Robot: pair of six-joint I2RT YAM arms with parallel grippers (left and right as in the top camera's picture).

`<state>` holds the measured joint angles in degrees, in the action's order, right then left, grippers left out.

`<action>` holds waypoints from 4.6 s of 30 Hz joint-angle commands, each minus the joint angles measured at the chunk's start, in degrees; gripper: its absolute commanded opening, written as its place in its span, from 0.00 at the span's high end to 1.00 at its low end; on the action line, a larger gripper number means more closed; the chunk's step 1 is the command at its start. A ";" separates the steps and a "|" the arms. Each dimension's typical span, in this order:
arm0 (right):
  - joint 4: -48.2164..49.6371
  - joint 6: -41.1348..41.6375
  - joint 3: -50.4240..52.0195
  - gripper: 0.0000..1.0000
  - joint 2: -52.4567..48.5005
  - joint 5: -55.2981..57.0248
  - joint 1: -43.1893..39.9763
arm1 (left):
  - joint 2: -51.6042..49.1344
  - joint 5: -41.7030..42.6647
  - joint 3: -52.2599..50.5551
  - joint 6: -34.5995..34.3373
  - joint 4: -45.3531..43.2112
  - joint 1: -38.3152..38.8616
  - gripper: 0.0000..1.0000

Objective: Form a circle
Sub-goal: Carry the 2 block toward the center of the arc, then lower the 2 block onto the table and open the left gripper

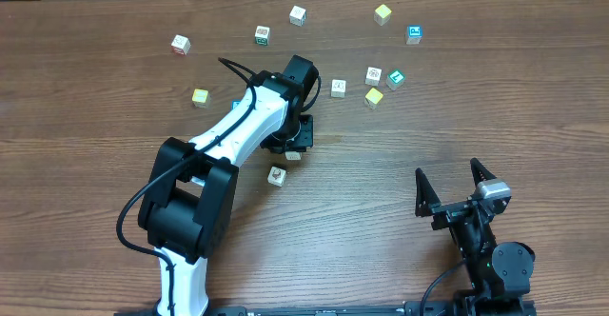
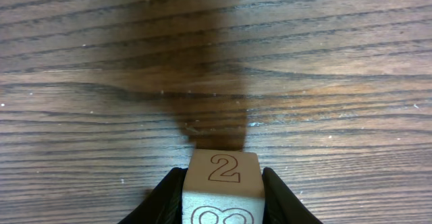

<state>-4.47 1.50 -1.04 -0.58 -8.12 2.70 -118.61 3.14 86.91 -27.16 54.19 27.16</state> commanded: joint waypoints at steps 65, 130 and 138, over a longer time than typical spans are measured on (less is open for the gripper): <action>0.26 0.17 0.59 0.00 0.42 0.37 -0.09 | 1.29 -3.89 -3.63 -1.14 -2.45 2.01 0.67; 0.26 0.17 0.59 0.00 0.42 0.35 -0.09 | 1.29 -4.57 -3.61 -1.18 -6.36 2.12 0.75; 0.28 0.17 0.59 0.00 0.42 0.37 -0.09 | 1.29 -4.55 -3.61 -1.20 -5.75 2.12 0.75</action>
<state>-4.49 1.50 -1.04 -0.58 -8.12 2.72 -118.39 -2.13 83.53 -28.38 48.25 29.50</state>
